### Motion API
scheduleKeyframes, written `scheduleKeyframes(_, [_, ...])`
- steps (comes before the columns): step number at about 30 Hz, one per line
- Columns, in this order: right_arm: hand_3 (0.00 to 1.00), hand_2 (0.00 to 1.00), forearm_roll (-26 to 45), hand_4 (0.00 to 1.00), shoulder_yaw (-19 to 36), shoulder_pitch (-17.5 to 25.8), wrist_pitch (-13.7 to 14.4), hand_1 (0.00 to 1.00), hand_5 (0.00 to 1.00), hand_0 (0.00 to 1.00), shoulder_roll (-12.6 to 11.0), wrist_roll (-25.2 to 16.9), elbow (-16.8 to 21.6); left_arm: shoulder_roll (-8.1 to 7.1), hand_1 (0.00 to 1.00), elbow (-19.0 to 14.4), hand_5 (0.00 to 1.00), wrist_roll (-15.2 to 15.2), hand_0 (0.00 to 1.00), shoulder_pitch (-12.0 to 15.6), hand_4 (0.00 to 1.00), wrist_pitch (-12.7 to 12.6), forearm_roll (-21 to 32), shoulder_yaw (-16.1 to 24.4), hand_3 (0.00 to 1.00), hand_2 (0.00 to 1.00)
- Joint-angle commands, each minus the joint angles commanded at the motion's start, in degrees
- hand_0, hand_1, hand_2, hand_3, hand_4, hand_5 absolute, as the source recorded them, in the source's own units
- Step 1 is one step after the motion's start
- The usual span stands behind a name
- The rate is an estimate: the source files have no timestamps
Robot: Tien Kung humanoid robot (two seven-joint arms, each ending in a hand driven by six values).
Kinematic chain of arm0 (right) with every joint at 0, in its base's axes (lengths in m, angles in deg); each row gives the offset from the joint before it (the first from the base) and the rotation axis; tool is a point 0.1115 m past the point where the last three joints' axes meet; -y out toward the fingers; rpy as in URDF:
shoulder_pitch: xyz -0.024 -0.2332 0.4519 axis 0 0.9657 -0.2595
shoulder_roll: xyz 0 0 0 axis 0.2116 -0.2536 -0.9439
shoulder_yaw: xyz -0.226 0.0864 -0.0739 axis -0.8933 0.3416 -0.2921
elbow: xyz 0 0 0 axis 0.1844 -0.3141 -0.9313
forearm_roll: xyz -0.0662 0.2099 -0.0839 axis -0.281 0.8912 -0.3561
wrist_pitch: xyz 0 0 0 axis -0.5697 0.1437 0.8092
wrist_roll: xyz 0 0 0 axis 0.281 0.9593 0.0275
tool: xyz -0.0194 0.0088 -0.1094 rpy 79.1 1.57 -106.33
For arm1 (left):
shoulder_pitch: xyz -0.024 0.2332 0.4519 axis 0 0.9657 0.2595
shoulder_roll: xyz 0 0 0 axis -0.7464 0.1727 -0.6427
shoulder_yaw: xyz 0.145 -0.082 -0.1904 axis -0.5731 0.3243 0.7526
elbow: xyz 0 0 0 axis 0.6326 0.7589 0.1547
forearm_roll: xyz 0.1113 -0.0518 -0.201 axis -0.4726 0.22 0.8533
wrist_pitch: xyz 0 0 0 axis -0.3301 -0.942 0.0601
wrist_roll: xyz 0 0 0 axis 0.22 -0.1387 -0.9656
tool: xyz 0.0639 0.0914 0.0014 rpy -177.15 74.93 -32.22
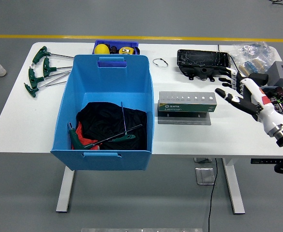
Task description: Lift tool from toolbox,place it in box,lift tool from toolbox,place it in box
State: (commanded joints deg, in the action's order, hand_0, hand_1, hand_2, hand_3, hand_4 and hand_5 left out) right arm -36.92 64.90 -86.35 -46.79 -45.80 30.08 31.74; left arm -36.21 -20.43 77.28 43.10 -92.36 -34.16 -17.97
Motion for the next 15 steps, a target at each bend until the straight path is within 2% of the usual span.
scheduleKeyframes(1, [0.913,0.895,2.23,0.998,2.23,2.16,-0.32,0.856,0.875,0.874,0.61,0.15,0.29,0.07,0.596,0.00,0.781,0.01,0.592,0.03,0.852,-0.02,-0.10,0.28,0.786,0.677])
scheduleKeyframes(3, [0.913,0.895,6.31,0.998,7.01,6.25,-1.36,0.856,0.875,0.874,2.67,0.75,1.12,0.18,0.596,0.00,0.781,0.24,0.592,0.15,0.852,0.06,-1.31,1.48,0.786,0.677])
scheduleKeyframes(6, [0.913,0.895,7.71,0.998,13.42,9.58,-2.04,0.856,0.875,0.874,5.05,1.23,2.07,0.22,0.596,0.00,0.781,0.53,0.592,0.31,0.852,0.08,-2.77,2.84,0.786,0.677])
scheduleKeyframes(7, [0.919,0.894,7.57,0.998,15.93,10.48,-2.33,0.857,0.902,0.876,6.17,1.40,2.42,0.23,0.600,0.00,0.783,0.63,0.597,0.41,0.852,0.09,-3.34,3.42,0.787,0.682])
scheduleKeyframes(10, [0.919,0.894,7.38,0.998,21.87,11.93,-2.65,0.857,0.902,0.876,8.73,1.70,3.31,0.42,0.600,0.00,0.783,0.97,0.597,0.72,0.852,0.06,-4.71,5.18,0.787,0.682])
scheduleKeyframes(15, [0.921,0.894,6.06,0.998,25.60,12.64,-3.27,0.858,0.917,0.876,10.79,2.27,3.64,0.75,0.617,0.00,0.785,1.84,0.615,0.65,0.851,0.12,-6.48,6.85,0.788,0.694])
